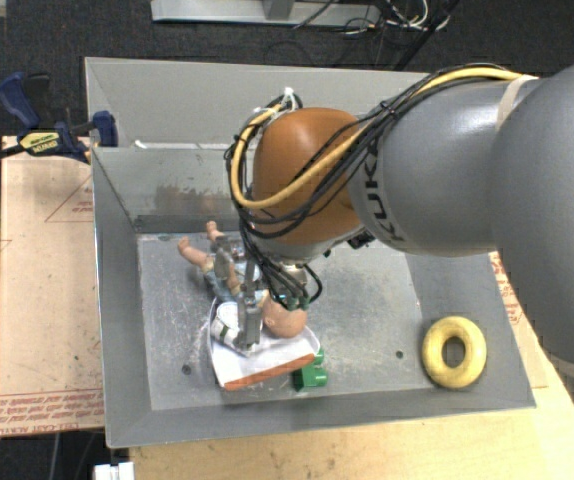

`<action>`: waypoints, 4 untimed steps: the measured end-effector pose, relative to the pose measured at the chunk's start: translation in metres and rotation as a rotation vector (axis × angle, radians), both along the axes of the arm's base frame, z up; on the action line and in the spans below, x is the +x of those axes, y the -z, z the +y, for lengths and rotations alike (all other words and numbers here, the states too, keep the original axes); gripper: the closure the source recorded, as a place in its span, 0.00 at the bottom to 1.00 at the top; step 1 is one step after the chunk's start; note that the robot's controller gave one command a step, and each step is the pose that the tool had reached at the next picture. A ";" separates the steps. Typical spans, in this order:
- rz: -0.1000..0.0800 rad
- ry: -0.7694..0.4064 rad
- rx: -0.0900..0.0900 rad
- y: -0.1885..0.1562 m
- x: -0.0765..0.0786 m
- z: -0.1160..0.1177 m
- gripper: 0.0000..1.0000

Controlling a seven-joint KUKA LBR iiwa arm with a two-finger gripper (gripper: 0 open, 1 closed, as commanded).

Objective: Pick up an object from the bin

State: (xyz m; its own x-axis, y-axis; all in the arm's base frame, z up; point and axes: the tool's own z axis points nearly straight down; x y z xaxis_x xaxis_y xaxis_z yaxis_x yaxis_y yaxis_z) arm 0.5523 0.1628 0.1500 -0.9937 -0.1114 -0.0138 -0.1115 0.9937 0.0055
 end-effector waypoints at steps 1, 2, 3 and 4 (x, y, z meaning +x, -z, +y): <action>0.002 0.024 0.008 0.048 0.007 0.001 0.00; -0.043 -0.281 0.014 0.067 0.005 -0.013 1.00; -0.043 -0.281 0.014 0.067 0.005 -0.013 1.00; -0.043 -0.281 0.014 0.067 0.005 -0.013 1.00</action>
Offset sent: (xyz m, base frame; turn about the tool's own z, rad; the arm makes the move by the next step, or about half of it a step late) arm -0.0054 -0.0232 -0.0800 -0.2793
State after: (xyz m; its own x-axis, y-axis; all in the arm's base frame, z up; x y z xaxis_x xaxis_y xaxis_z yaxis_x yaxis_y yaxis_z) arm 0.5572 0.1496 0.0825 -0.9224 -0.3818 -0.0589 -0.3829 0.9238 0.0083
